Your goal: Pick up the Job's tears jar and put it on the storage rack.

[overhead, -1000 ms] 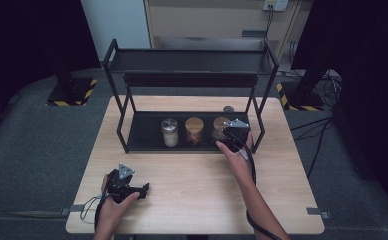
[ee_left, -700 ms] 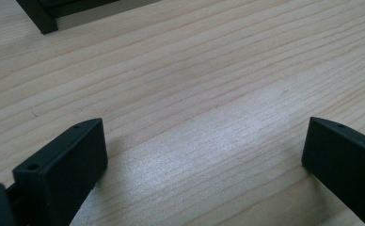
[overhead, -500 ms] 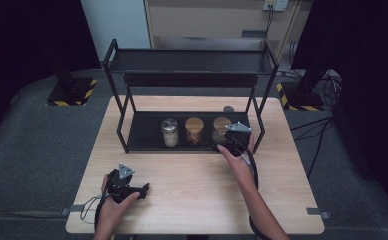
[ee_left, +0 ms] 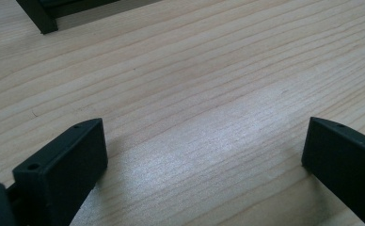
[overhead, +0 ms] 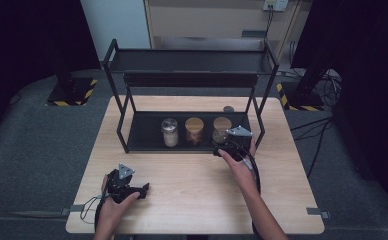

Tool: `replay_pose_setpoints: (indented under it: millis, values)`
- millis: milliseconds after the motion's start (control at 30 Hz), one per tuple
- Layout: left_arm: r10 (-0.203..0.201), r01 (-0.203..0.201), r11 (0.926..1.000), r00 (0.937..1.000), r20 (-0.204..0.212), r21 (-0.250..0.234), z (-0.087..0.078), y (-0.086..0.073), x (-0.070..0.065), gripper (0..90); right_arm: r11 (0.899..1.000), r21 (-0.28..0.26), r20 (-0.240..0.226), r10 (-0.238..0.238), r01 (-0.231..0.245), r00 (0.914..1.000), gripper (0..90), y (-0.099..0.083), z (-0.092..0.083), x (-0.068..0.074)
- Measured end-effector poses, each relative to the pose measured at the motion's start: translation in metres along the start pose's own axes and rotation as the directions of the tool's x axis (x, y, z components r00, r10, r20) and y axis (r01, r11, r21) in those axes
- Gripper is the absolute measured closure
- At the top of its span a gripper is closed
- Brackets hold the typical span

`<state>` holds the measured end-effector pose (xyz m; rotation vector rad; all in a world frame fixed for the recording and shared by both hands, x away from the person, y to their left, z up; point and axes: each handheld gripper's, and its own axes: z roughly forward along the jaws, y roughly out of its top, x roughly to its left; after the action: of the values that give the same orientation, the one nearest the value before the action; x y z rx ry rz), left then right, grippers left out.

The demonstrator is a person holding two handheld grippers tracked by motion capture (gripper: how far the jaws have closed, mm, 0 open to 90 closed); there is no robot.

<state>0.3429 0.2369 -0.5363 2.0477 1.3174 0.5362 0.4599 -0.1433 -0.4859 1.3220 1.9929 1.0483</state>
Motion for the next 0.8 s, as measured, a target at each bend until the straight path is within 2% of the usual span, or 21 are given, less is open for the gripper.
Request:
replay_pose_setpoints:
  millis: [267, 800]
  values:
    - [0.000, 0.000, 1.0000, 1.0000, -0.001, 0.000, 0.000, 0.000, 0.000, 0.0, 1.000, -0.010, -0.002, -0.002, 0.002, 1.0000, 3.6, -0.004, -0.010, 0.003]
    - [0.000, 0.000, 1.0000, 1.0000, -0.001, 0.000, 0.000, 0.000, 0.000, 0.0, 1.000, -0.017, -0.035, -0.005, 0.005, 0.9994, 3.3, -0.018, -0.027, 0.011]
